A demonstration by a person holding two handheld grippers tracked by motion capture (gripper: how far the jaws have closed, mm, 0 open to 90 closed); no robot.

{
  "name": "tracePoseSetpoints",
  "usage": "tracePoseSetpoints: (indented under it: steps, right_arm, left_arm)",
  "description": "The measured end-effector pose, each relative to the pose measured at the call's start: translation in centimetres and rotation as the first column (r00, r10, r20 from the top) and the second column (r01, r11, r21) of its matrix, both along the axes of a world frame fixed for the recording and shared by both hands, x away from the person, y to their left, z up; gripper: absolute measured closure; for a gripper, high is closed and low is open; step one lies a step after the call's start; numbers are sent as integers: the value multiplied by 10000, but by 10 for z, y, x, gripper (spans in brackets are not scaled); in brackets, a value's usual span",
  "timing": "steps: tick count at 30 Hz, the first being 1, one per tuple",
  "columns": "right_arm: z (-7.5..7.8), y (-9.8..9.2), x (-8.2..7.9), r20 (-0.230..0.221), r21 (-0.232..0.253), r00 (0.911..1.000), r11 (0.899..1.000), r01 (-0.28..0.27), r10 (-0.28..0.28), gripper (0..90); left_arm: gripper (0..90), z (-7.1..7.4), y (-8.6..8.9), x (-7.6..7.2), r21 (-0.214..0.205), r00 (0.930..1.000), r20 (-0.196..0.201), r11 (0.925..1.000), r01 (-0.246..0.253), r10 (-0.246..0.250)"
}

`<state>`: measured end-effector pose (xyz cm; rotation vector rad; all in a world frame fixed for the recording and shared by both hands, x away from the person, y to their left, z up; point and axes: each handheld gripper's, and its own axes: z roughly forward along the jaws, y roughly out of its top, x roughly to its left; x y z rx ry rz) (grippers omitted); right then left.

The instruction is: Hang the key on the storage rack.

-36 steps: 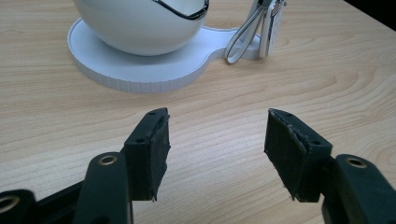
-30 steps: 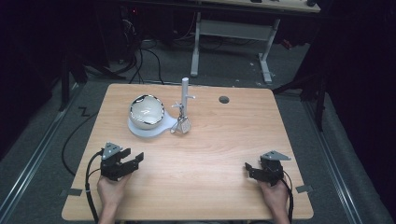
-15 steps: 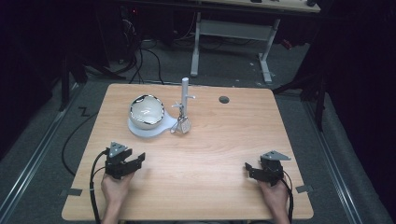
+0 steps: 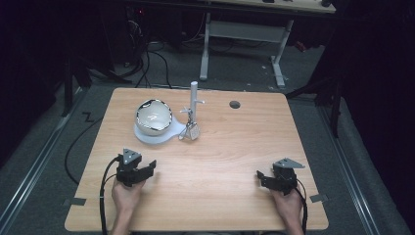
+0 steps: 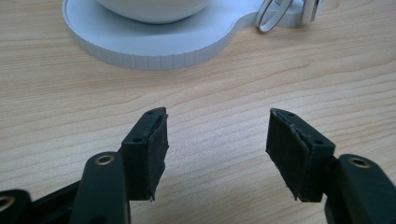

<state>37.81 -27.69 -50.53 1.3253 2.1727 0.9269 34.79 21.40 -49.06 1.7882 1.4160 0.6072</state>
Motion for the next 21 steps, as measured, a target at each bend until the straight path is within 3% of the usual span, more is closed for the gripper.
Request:
tracePoseSetpoints:
  steps: [21]
  right_arm:
    - [0, 0, 0, 10, -13, 10000, 10000, -5, 5, 261]
  left_arm:
    - [383, -9, -15, 6, 537, 9999, -153, 9985, 65, -57]
